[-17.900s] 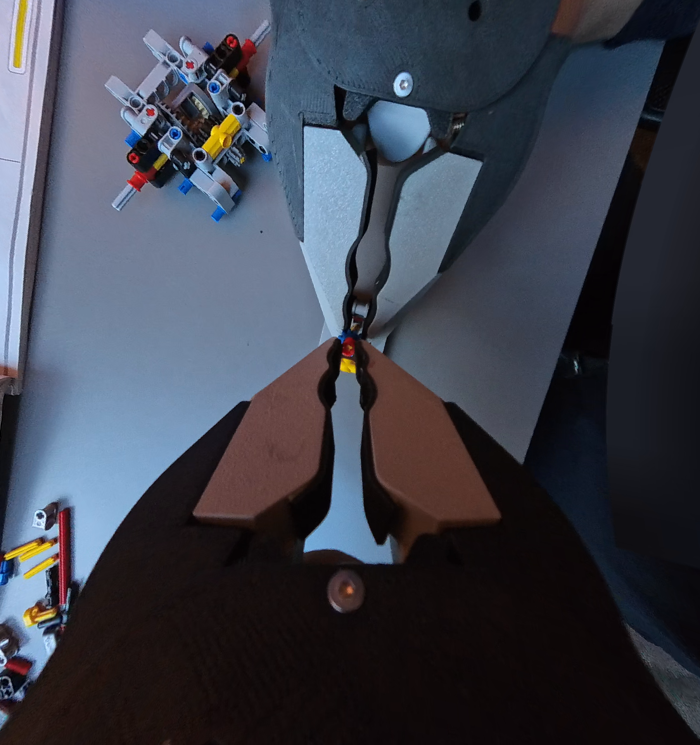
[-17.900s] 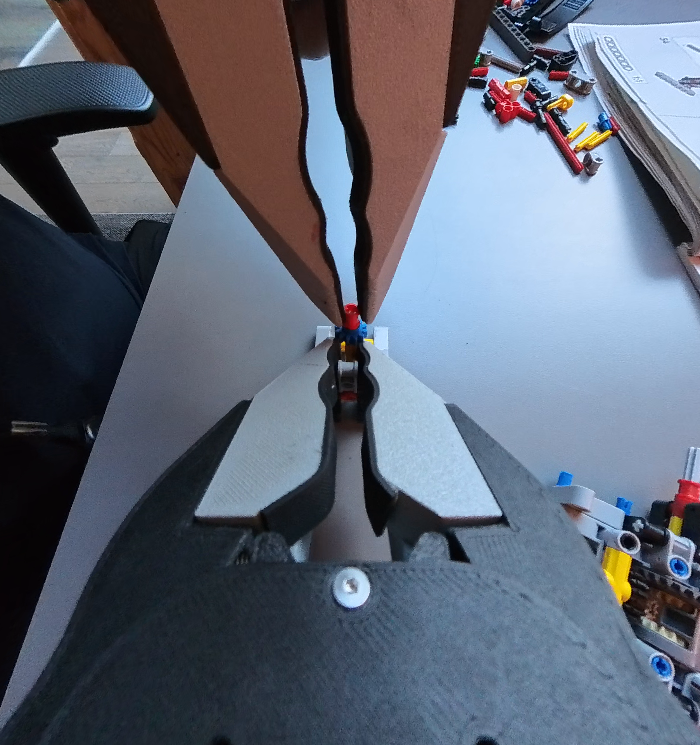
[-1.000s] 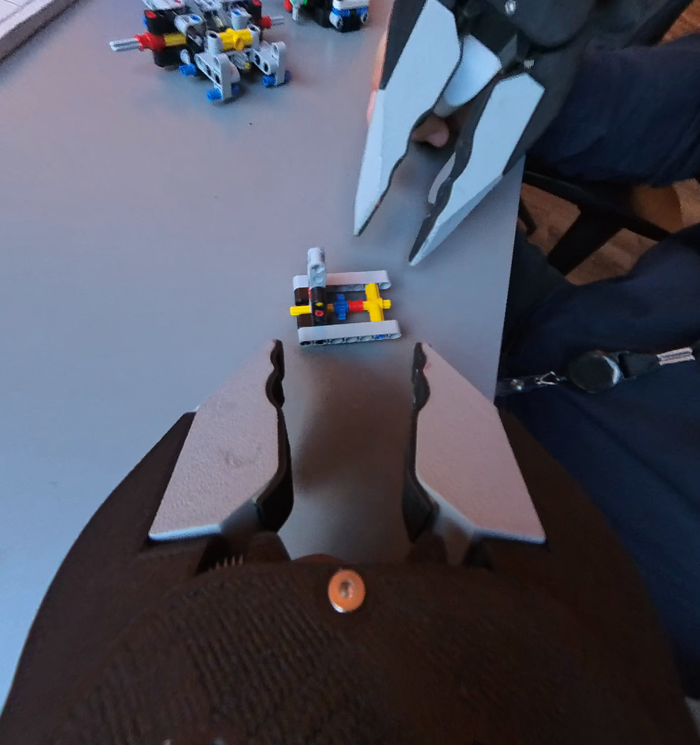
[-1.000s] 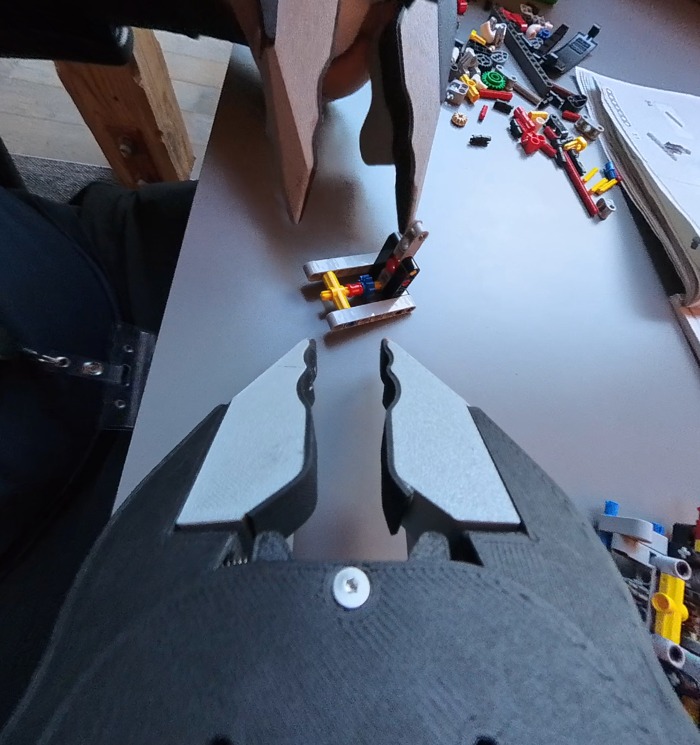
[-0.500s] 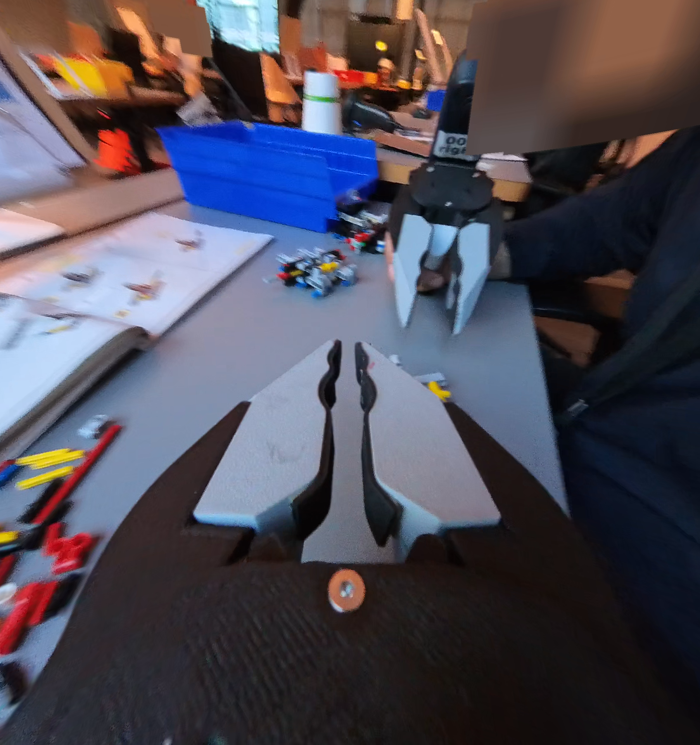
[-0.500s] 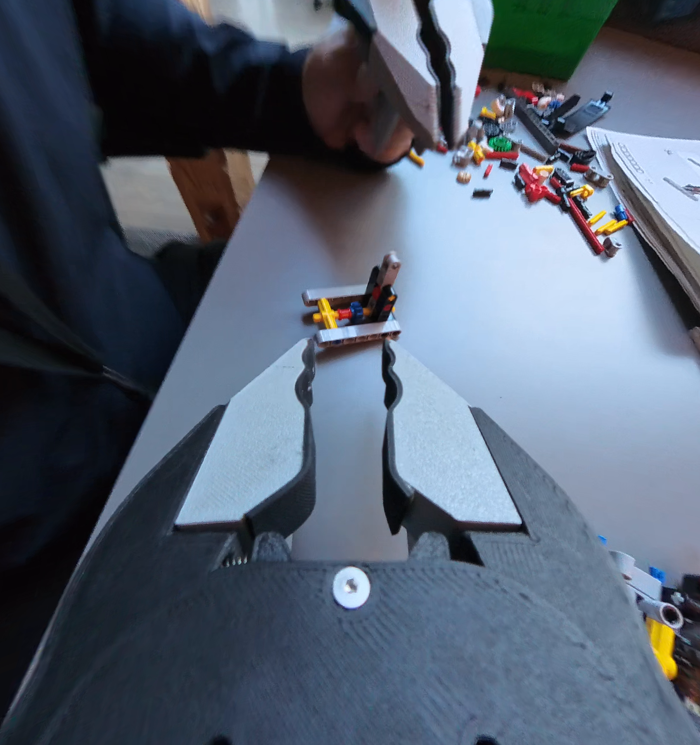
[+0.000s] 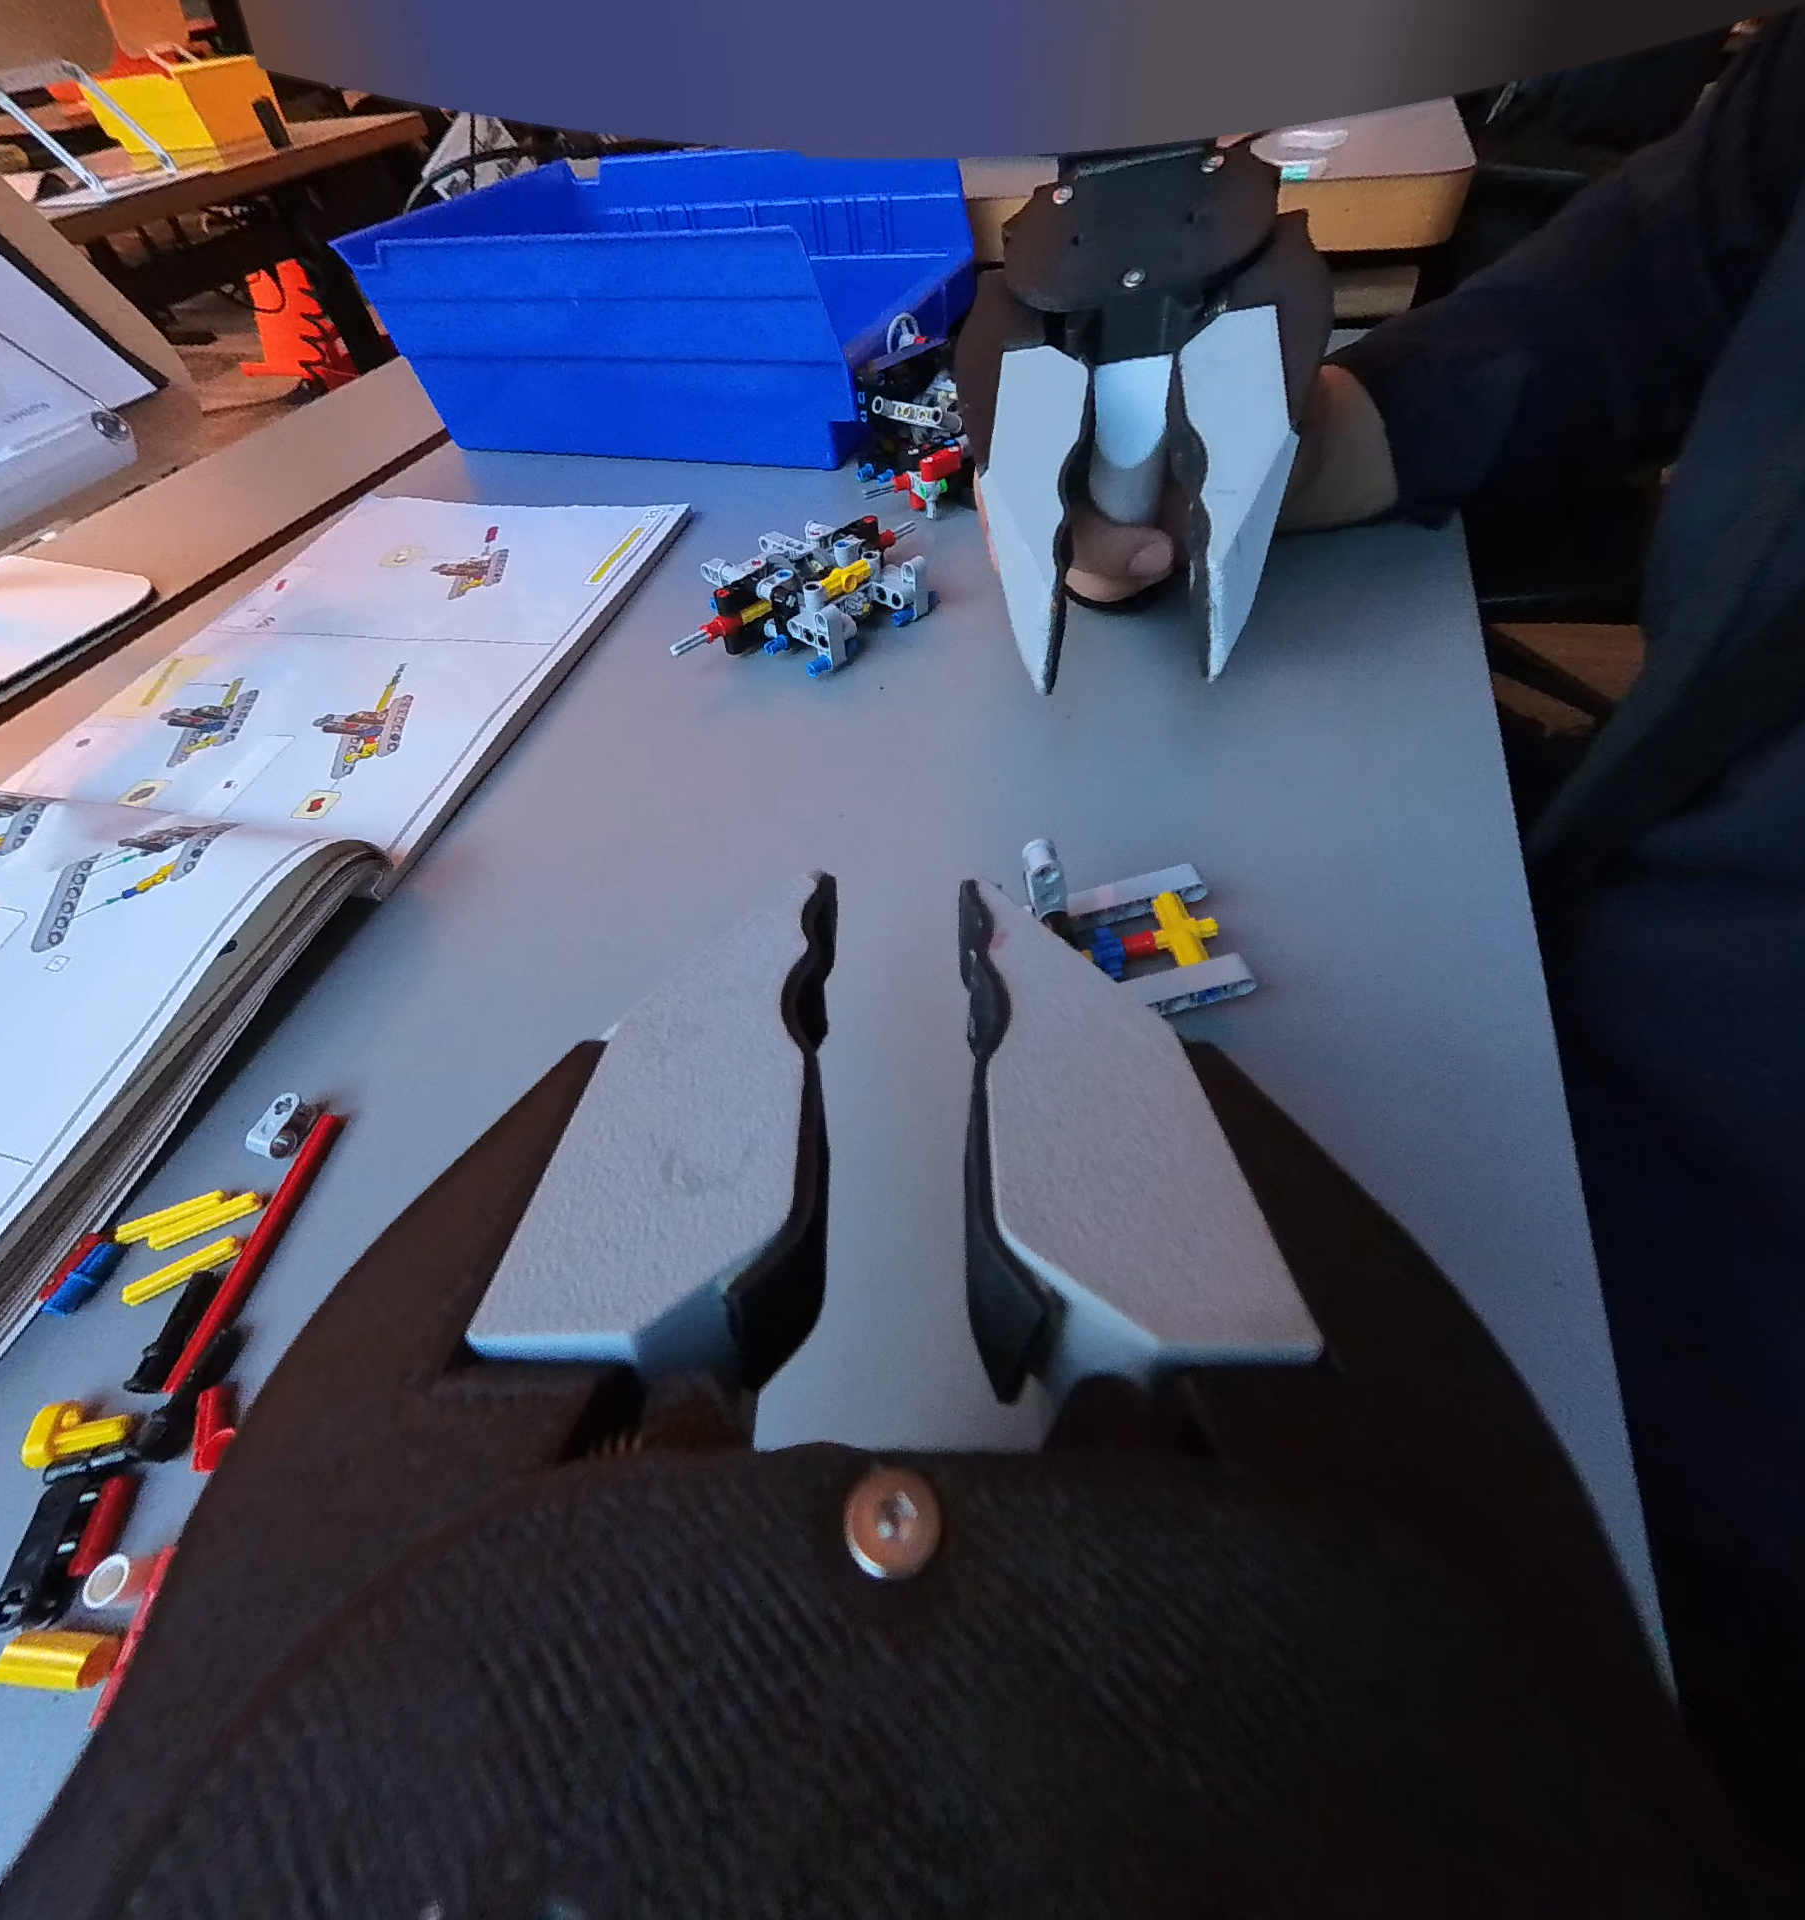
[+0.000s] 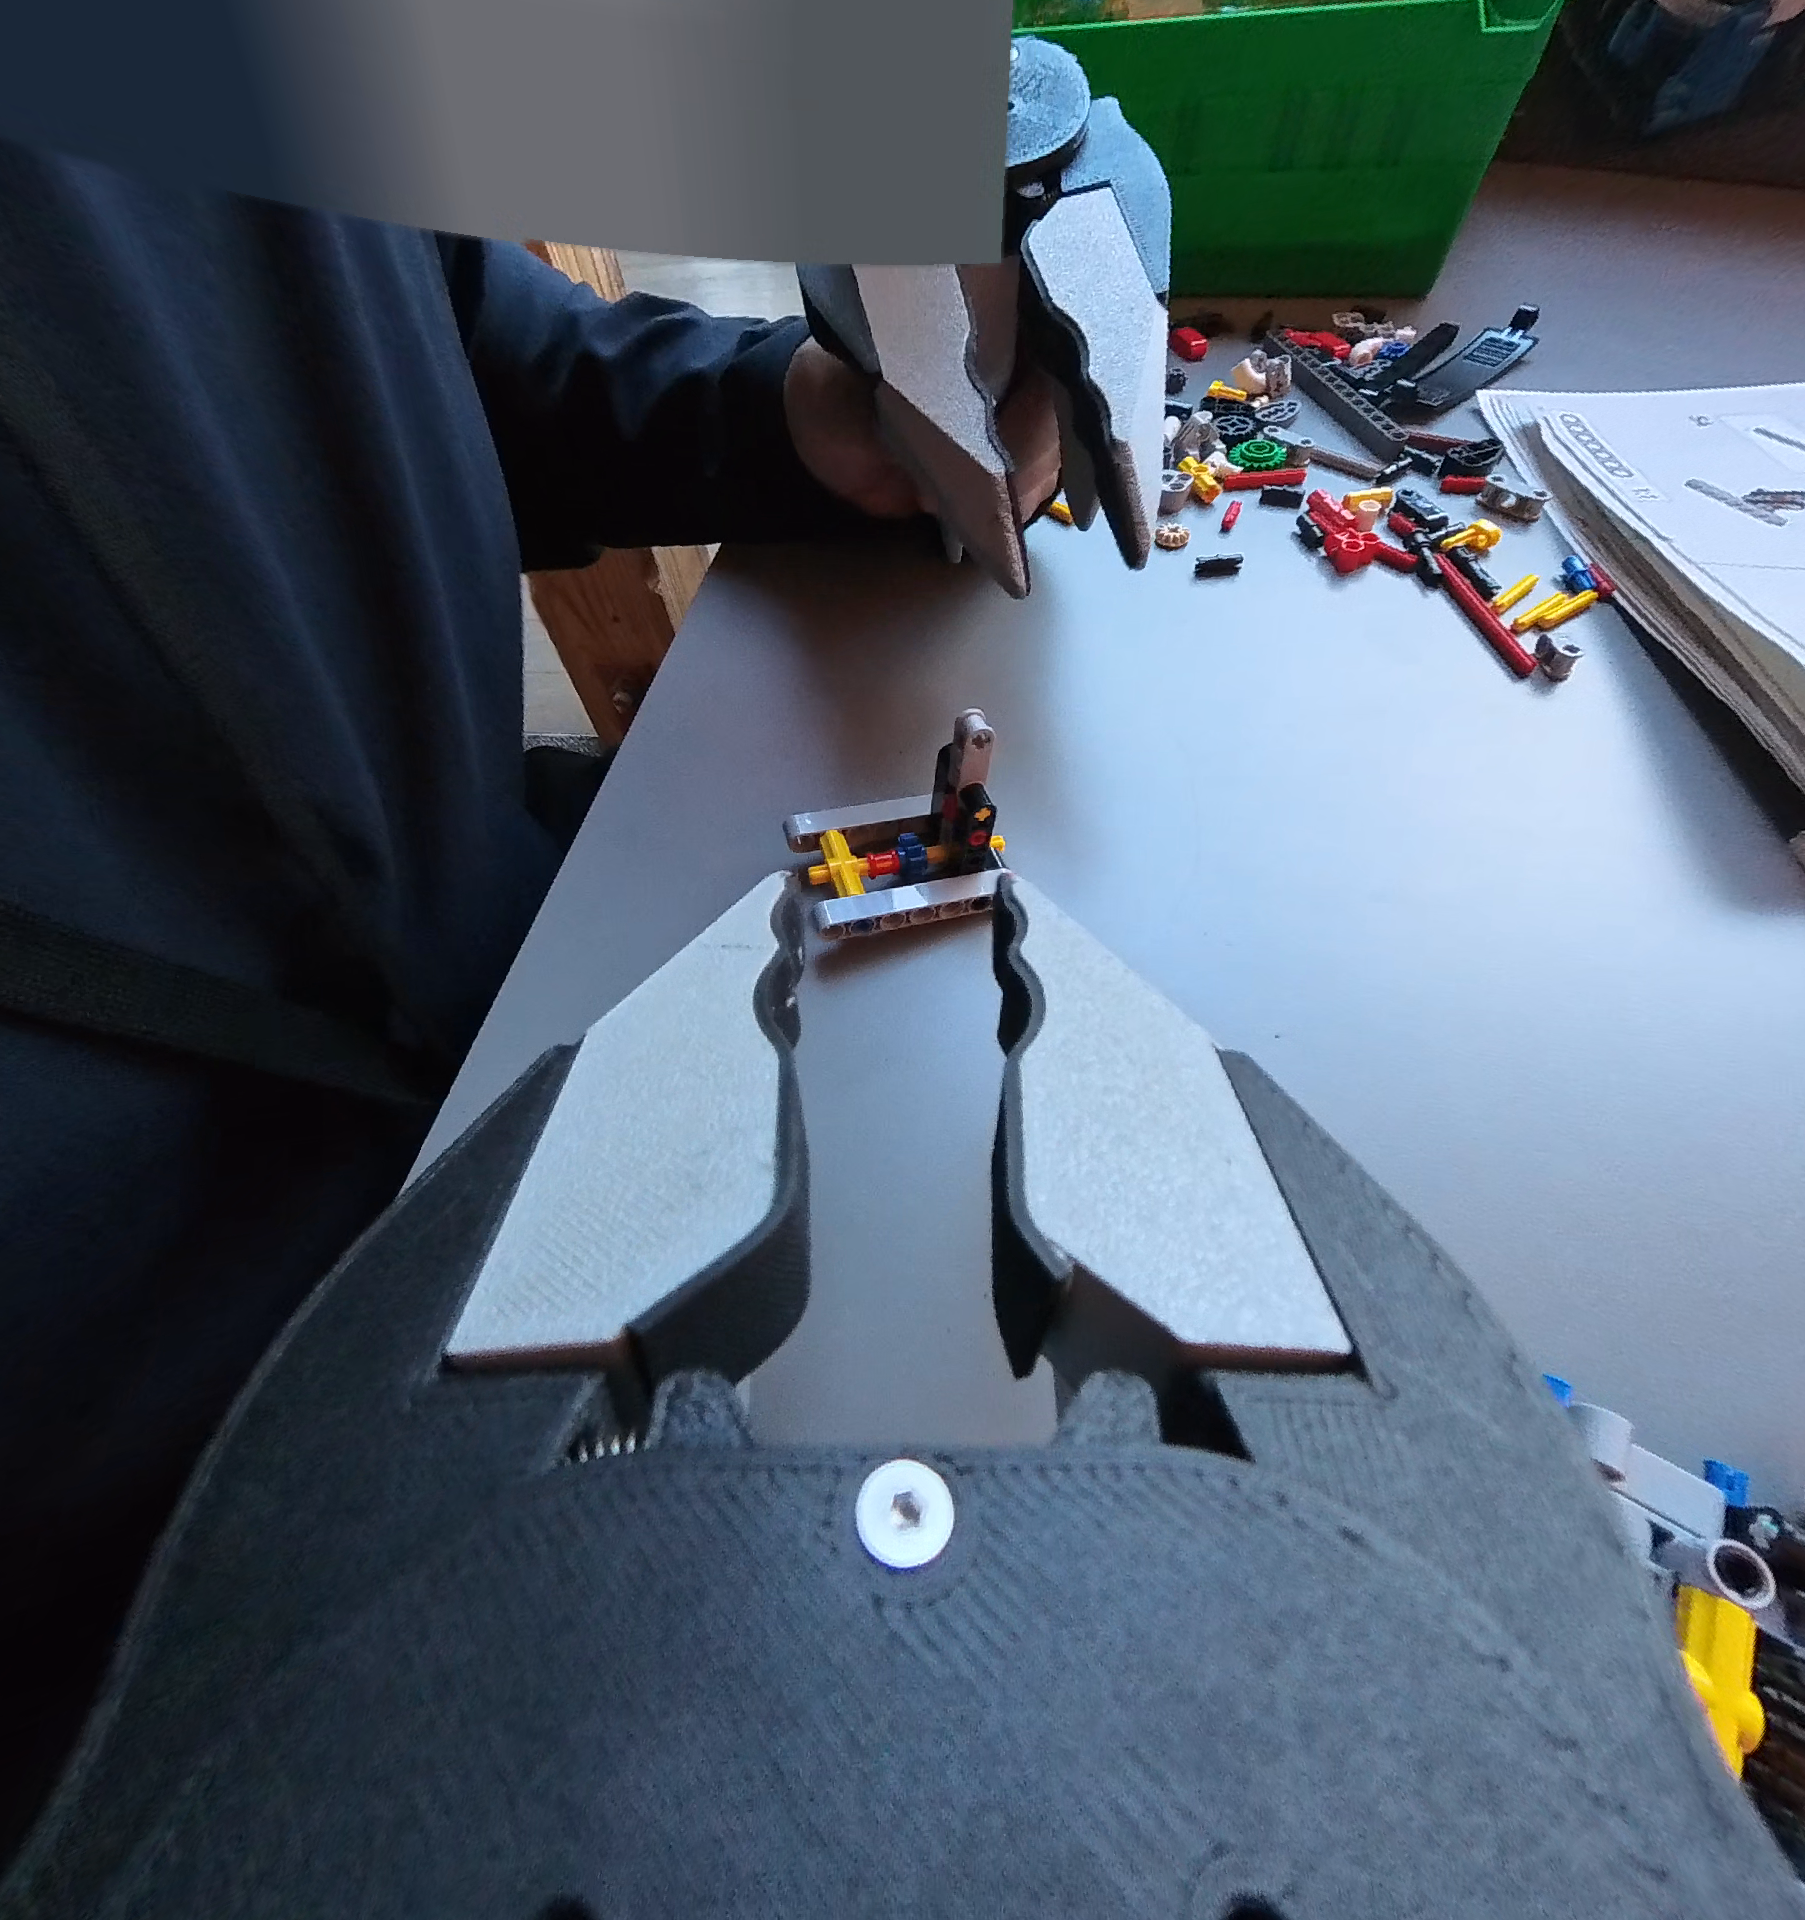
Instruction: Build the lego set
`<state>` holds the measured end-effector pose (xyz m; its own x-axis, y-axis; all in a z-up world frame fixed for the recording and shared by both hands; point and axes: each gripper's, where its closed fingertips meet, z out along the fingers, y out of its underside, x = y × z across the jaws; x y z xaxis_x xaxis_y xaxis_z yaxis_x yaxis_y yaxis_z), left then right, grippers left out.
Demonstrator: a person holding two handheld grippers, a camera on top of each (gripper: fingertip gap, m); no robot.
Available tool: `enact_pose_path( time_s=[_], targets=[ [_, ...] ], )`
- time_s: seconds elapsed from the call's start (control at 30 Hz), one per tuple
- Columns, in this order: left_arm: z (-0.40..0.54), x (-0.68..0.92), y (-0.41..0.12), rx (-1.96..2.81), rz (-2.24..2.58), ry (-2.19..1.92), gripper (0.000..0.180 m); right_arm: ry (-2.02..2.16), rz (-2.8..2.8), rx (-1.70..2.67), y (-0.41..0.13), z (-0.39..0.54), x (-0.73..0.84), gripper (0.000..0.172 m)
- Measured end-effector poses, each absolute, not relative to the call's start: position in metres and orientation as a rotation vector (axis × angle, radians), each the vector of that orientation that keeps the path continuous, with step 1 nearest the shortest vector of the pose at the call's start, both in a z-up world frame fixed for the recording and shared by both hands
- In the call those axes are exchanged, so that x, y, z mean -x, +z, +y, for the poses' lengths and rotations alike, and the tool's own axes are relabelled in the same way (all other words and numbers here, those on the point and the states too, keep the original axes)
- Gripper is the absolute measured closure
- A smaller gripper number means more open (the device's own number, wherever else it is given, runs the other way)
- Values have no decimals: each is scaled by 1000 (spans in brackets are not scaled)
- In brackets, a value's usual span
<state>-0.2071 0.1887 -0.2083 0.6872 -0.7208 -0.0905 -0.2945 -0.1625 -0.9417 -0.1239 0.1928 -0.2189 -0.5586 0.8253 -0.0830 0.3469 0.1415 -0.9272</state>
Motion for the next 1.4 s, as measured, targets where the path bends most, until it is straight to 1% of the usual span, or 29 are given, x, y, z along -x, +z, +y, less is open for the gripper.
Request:
enact_pose_path(
  time_s=[0.47,0.83,1.27,1.4],
  targets=[
    [189,202,-218,1764,884,-351,161,1219,-1991,1072,-228,193,127,139],
    [189,199,-226,1831,910,-422,161,1090,-2011,1017,-230,187,125,139],
    [179,189,-234,1850,1013,-490,161,1123,-2057,1011,-236,173,129,138],
    [167,178,-254,1970,1144,-650,167,1128,-2079,986,-237,164,133,138]
  ],
)
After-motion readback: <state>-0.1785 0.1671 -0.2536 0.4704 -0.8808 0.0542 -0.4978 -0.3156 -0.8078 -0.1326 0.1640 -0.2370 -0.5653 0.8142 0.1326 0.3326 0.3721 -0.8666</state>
